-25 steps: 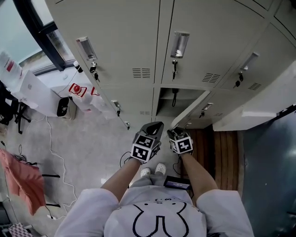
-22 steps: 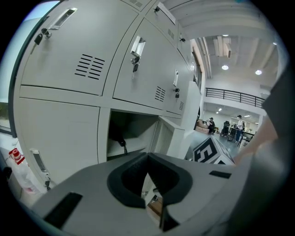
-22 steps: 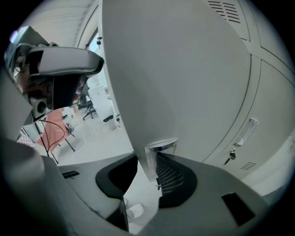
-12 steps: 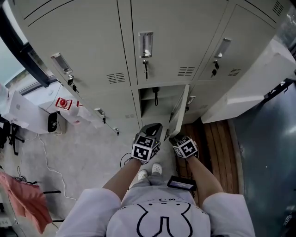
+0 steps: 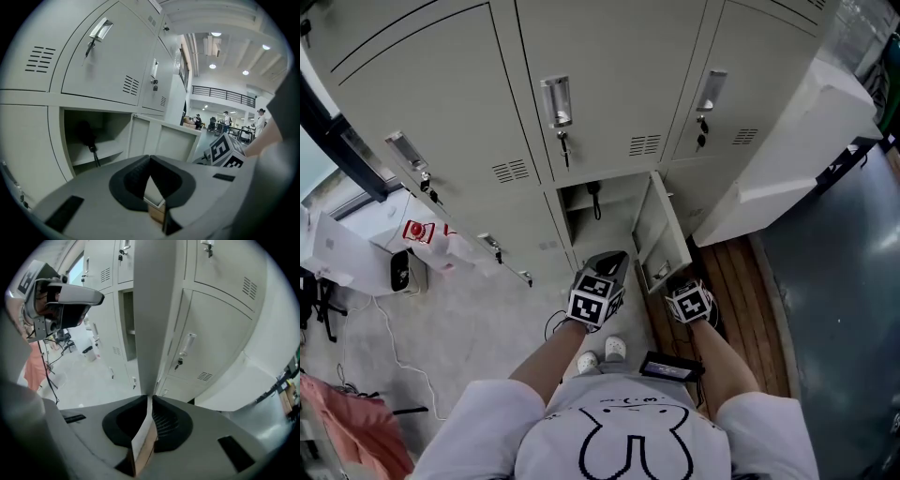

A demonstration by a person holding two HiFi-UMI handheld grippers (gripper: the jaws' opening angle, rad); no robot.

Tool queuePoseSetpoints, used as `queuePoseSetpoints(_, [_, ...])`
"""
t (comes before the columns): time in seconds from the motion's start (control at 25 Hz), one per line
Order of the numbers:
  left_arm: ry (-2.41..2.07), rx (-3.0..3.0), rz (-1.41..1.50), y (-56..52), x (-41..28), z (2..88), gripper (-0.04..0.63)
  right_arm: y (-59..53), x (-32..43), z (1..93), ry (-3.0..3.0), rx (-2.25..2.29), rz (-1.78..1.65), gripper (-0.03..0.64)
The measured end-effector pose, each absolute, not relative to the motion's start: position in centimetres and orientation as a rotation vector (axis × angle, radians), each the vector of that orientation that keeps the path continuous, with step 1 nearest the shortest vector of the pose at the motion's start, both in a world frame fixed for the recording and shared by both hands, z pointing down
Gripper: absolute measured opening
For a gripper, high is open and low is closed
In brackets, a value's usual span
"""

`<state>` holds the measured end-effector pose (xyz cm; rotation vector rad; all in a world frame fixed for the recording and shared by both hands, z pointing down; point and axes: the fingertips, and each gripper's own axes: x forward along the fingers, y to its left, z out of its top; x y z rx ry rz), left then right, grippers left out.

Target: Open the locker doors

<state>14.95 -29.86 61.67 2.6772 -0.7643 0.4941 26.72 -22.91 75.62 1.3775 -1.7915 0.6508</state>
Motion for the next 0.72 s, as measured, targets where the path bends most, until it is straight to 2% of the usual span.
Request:
queuePoseSetpoints(0.08, [-0.764, 2.688, 0.490, -30.1, 15.1, 61.3, 0.015, -22.6, 28.1, 74.7, -1.778, 1.460, 0.686, -0.003])
queuePoseSetpoints(0.4, [-0.788, 2.723, 0.420, -31.0, 15.3, 58.6, 0.015, -22.2, 28.6, 68.5, -1.948, 1.612, 0.728, -0.003])
queuePoseSetpoints(0.72, [-0.828, 2.798, 0.311, -32.0, 14.7, 53.9, 0.015, -25.4, 24.3, 59.1, -2.155, 1.489, 0.394, -0.003])
